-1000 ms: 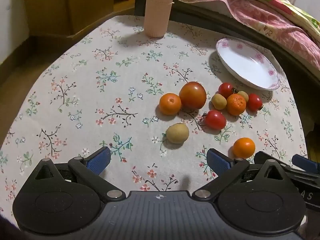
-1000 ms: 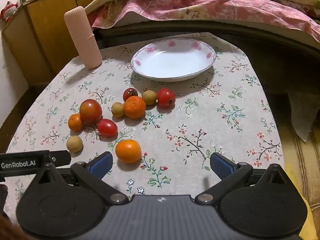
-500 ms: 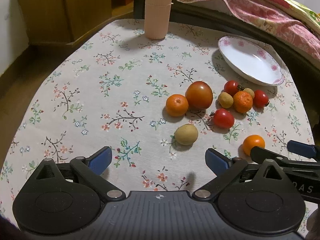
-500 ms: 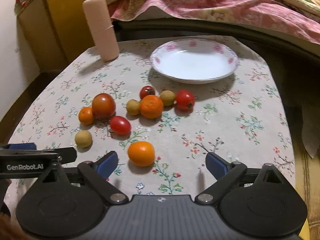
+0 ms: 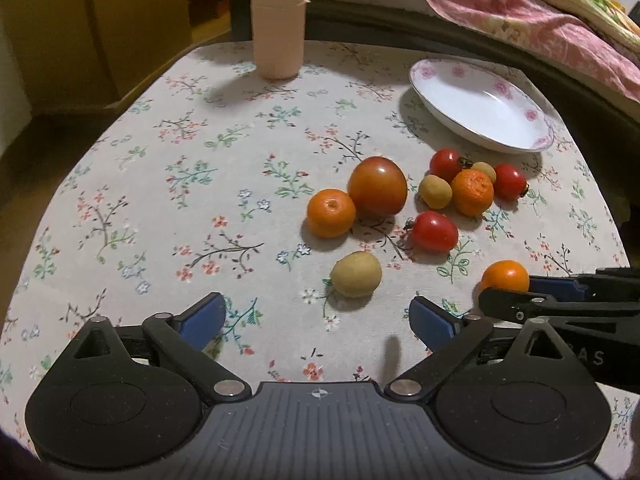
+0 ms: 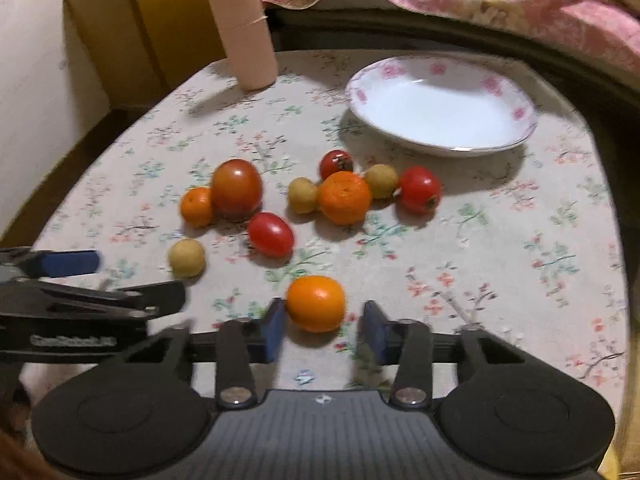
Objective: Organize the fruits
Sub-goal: 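Grasp an orange mandarin with the right tool while the left tool grasps a small tan fruit, then carry the mandarin and tan fruit in both tools over the white plate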
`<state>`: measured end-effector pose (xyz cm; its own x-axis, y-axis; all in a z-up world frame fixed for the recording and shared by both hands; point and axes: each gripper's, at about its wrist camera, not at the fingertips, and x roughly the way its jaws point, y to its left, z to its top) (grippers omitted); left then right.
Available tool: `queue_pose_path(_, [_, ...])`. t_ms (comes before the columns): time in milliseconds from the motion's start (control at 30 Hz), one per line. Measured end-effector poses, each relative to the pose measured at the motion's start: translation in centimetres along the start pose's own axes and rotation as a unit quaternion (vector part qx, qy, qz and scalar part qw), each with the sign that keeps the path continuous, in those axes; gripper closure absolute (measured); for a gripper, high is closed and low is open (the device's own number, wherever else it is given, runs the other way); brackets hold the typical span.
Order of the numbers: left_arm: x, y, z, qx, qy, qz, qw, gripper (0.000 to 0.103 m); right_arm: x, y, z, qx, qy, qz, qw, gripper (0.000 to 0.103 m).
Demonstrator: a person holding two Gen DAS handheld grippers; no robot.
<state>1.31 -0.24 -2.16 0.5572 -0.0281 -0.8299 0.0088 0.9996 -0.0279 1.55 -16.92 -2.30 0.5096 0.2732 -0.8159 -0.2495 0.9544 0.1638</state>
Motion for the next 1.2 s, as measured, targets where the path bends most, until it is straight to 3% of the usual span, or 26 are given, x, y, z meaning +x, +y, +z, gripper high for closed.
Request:
queue_pose_path(100, [0.6, -0.4, 0.3, 0.013, -0.002, -0.002, 0.9999, 0.012, 0.0, -0.1, 0.3, -0.004, 0.011, 0.003, 1.0, 0.069])
queue_pose_path(167, [1.1, -0.5, 0.6, 0.015, 0.005, -0.014, 0.9998, 0.027, 0.0, -0.4, 0.4, -0.001, 0.015, 0.011, 1.0, 0.069])
queue_pose_path(333, [1.8, -1.1, 0.7, 0.03, 0.002, -0.014, 0.9995, 0.031, 0.0, -0.7, 0.8, 0.0, 0.026, 0.029, 0.999, 0.069])
queue_pose_path(467, [1.6, -1.1, 0.9, 0.03, -0.002, -0.029, 0.9991, 0.048, 0.1, -0.5, 1.3, -0.021, 0.039, 0.033, 0.998, 0.069])
queue_pose_path(633, [1.6, -1.4, 1.0, 0.043, -0.001, -0.024, 0.9988, 0.049, 0.5, -0.3, 1.7, -0.049, 0.045, 0.034, 0.997, 0.069])
queue_pose_path(800, [1.7, -1.4, 1.0, 0.051, 0.0, -0.026, 0.9984, 0.05, 0.8, -0.9, 1.8, -0.034, 0.041, 0.046, 0.998, 0.069])
queue_pose_path(1067, [1.6, -1.8, 1.0, 0.064, 0.004, -0.027, 0.9976, 0.064, 0.9, -1.1, 2.0, -0.027, 0.042, 0.05, 0.998, 0.069])
queue_pose_path(1200, [1.5, -1.9, 1.1, 0.067, 0.008, -0.027, 0.9974, 0.066, 0.8, -1.0, 1.9, -0.031, 0.046, 0.047, 0.997, 0.069])
